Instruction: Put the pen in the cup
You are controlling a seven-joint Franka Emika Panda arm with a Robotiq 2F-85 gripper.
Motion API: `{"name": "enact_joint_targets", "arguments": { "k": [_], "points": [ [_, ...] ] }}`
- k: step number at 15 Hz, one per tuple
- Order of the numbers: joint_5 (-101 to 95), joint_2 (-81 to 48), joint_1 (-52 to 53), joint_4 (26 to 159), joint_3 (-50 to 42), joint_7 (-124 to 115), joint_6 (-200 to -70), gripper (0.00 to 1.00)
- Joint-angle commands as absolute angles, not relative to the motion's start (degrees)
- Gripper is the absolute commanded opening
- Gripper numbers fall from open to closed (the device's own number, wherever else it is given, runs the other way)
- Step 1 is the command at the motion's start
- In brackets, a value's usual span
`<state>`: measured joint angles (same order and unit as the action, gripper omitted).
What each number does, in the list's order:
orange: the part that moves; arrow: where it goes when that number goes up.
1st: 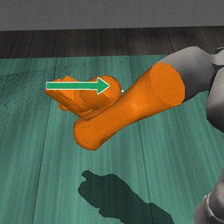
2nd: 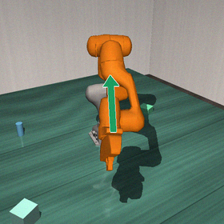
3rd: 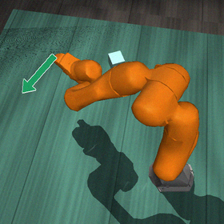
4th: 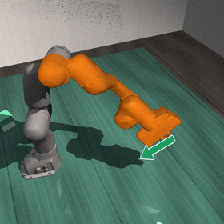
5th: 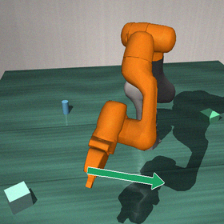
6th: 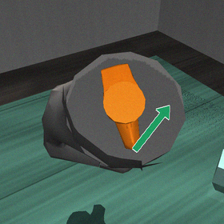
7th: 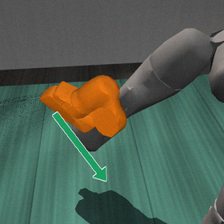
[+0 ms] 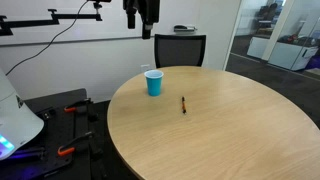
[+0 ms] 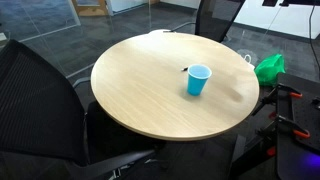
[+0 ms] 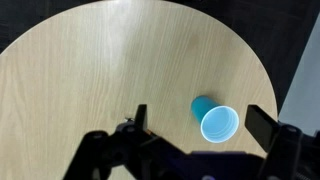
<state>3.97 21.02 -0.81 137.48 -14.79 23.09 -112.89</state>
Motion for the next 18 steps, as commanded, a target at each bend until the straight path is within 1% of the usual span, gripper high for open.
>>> {"name": "enact_joint_targets", "arguments": {
  "k": [1, 7, 9, 13, 18],
  "points": [
    [4.4, 20.9, -2.1, 137.4, -13.6, 23.5, -112.8, 1.00],
    [3.5, 20.5, -2.2, 137.1, -13.4, 23.8, -113.1, 1.00],
    [1.0, 19.7, -2.3, 136.8, -13.1, 25.9, -115.5, 1.00],
    [-4.9, 16.5, -2.3, 136.4, -12.9, 29.8, -124.4, 1.00],
    [-3.1, 8.8, -1.5, 134.3, -14.4, 44.4, -133.5, 1.00]
  ]
}}
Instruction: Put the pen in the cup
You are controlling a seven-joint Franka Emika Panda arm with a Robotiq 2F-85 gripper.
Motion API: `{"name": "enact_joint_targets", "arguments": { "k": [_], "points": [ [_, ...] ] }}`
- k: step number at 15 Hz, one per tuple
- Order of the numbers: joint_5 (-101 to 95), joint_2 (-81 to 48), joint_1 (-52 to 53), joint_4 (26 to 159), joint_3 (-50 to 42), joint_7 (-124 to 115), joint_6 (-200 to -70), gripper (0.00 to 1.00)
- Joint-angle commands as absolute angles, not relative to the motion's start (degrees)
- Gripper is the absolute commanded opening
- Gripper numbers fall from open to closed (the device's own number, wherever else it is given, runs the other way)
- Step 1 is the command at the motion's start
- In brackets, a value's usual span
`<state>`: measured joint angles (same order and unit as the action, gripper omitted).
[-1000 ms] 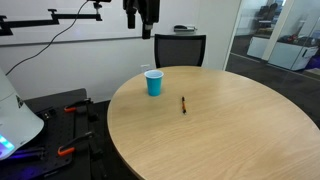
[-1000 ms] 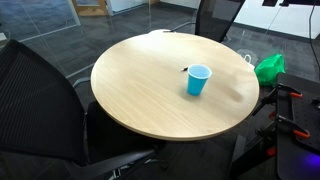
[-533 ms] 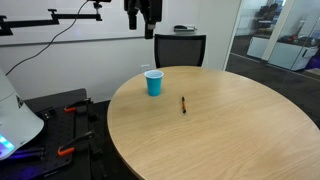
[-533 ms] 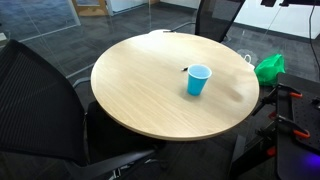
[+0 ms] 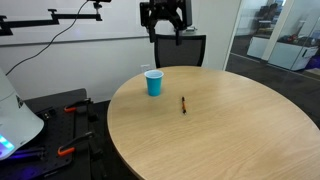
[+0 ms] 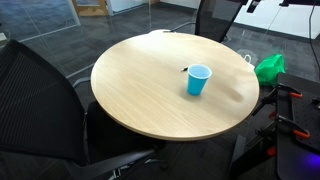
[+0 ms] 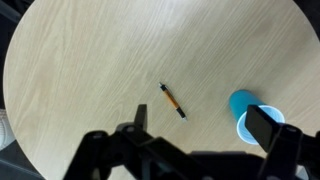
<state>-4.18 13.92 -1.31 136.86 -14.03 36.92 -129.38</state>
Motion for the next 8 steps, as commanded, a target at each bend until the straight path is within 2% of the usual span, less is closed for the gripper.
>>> {"name": "enact_joint_targets", "arguments": {
  "k": [1, 8],
  "points": [
    [-2.3, 7.3, -1.6, 134.1, -14.4, 47.4, -135.6, 1.00],
    [3.5, -3.2, -3.6, 132.7, -11.6, 63.6, -145.3, 1.00]
  ]
}}
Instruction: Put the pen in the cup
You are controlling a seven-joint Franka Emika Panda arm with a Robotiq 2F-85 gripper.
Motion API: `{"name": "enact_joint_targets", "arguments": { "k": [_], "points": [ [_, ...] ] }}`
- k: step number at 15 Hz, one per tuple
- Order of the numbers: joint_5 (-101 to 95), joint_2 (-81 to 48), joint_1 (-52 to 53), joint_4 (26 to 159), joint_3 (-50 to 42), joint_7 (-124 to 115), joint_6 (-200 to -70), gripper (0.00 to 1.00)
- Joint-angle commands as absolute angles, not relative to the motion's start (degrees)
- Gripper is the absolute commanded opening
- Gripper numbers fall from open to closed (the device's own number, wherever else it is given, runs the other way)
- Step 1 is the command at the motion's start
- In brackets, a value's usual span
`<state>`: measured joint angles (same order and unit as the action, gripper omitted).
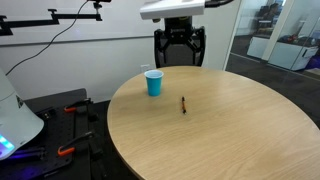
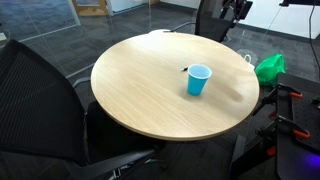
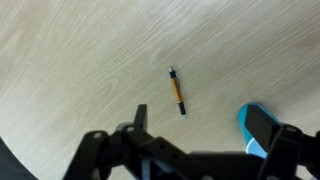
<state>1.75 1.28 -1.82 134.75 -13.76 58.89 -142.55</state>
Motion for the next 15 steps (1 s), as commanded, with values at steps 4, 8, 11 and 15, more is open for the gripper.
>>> {"name": "enact_joint_targets", "arguments": {
  "k": [4, 8, 11, 15],
  "points": [
    [2.0, -2.9, -5.2, 134.1, -9.8, 61.4, -144.6, 1.00],
    [2.0, -2.6, -5.4, 134.0, -9.7, 61.4, -144.6, 1.00],
    [3.6, -5.5, -6.1, 132.5, -9.2, 64.1, -145.1, 1.00],
    [3.7, -10.9, -7.5, 130.8, -7.4, 66.9, -150.0, 1.00]
  ]
}}
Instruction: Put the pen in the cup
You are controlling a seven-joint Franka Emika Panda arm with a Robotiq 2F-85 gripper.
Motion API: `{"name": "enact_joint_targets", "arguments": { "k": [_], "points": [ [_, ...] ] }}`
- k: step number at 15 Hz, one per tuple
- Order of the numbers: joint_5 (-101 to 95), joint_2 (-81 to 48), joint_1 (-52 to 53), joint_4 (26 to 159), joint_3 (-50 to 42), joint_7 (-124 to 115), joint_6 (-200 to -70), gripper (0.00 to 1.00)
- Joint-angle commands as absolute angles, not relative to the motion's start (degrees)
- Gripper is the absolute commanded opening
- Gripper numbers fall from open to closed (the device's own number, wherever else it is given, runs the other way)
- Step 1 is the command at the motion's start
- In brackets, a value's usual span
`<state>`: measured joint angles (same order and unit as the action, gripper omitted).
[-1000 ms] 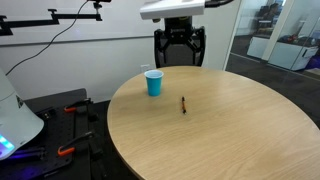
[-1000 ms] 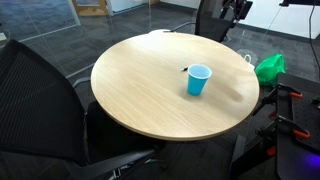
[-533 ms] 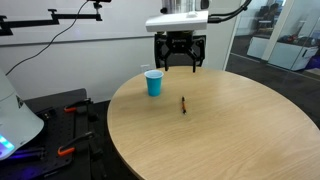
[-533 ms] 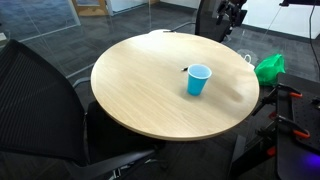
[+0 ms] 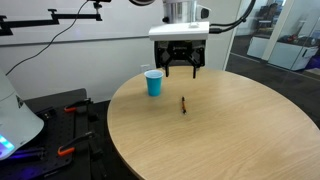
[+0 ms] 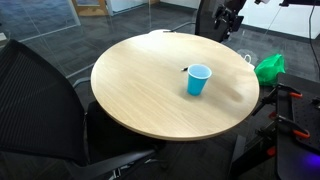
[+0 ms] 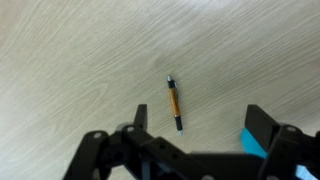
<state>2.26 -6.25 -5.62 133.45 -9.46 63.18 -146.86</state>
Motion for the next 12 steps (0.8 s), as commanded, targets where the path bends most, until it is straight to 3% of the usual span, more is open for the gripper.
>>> {"name": "enact_joint_targets", "arguments": {
  "k": [1, 12],
  "points": [
    [3.7, -12.4, -7.9, 130.1, -6.7, 67.6, -151.0, 1.00],
    [-1.2, -28.5, -9.9, 121.9, -0.2, 66.1, -157.3, 1.00]
  ]
}}
